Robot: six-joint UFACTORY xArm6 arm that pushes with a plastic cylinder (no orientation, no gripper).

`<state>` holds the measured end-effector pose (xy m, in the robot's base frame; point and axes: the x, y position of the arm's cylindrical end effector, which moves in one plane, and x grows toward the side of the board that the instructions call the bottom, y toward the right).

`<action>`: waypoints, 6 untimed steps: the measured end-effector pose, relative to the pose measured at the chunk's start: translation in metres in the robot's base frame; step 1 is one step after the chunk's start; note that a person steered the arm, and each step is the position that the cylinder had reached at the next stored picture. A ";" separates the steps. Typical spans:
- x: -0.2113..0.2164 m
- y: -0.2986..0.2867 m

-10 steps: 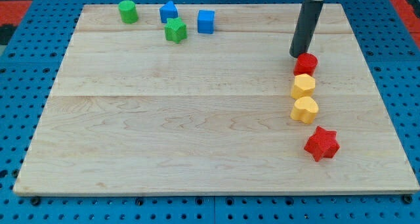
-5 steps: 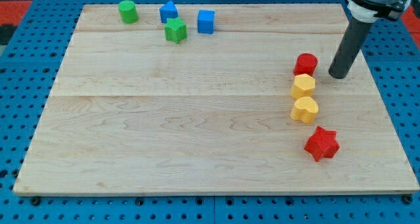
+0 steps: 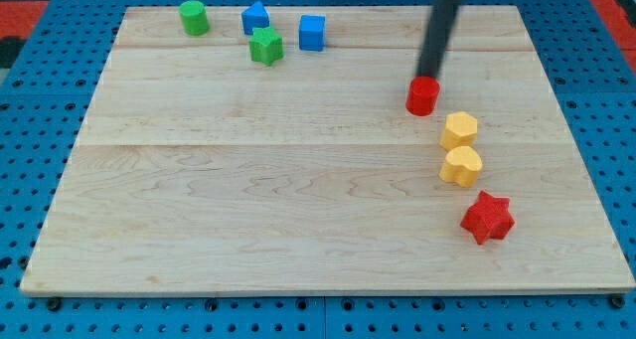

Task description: Push the red circle right a bit

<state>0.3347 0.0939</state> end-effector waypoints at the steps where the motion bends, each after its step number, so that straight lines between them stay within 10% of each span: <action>1: 0.032 -0.081; 3: 0.007 -0.254; 6: 0.004 -0.218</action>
<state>0.3384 -0.1238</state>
